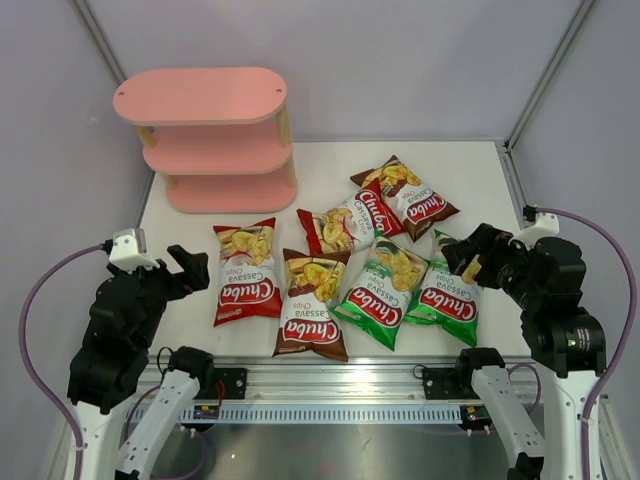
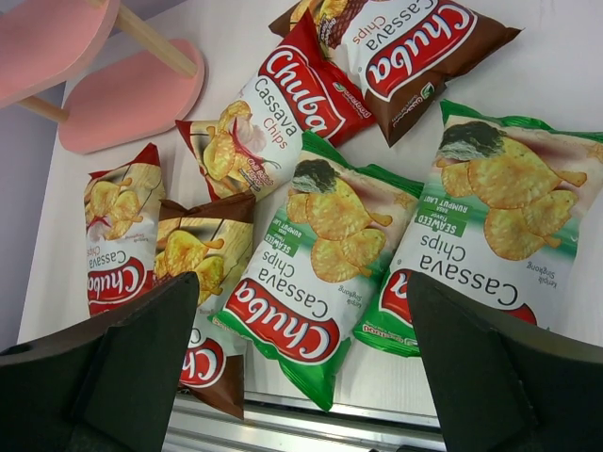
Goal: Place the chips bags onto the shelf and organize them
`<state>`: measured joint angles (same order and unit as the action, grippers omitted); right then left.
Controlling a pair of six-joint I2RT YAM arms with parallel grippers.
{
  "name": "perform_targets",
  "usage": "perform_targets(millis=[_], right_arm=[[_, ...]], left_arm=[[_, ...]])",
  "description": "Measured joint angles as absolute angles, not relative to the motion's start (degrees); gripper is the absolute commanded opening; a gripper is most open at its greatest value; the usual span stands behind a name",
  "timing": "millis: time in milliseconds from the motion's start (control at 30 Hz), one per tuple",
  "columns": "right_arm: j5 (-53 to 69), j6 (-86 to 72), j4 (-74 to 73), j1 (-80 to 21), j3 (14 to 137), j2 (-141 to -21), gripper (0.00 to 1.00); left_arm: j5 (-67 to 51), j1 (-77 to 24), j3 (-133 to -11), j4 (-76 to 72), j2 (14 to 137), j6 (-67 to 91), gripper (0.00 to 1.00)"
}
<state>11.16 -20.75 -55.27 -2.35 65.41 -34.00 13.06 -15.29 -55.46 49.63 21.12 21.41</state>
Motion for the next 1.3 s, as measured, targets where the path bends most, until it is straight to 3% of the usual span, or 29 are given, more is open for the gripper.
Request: perform_targets(millis=[333,600,933,1300], right_arm=[[21.43,-24.51,-47.27,-2.33,57.19,-31.97,0.99],[39.57,-37.65,-24.38,-4.03,43.53,-41.85,0.99],[31.97,-38.63,-11.84,-24.84,42.72,-68.34,0.98],[27.70,-31.29,-8.88,-26.61,53.32,-88.49,0.90]], left_arm=[[12.75,-15.33,-55.44,49.60,21.10,21.41,0.99],[12.16,-15.64,-53.15,48.45,21.08,21.43,0.99],[10.83,-15.70,-47.83,45.23,22.50,21.47,0.99],[7.81,-15.75,-47.13,43.13,22.90,21.41,0.99]])
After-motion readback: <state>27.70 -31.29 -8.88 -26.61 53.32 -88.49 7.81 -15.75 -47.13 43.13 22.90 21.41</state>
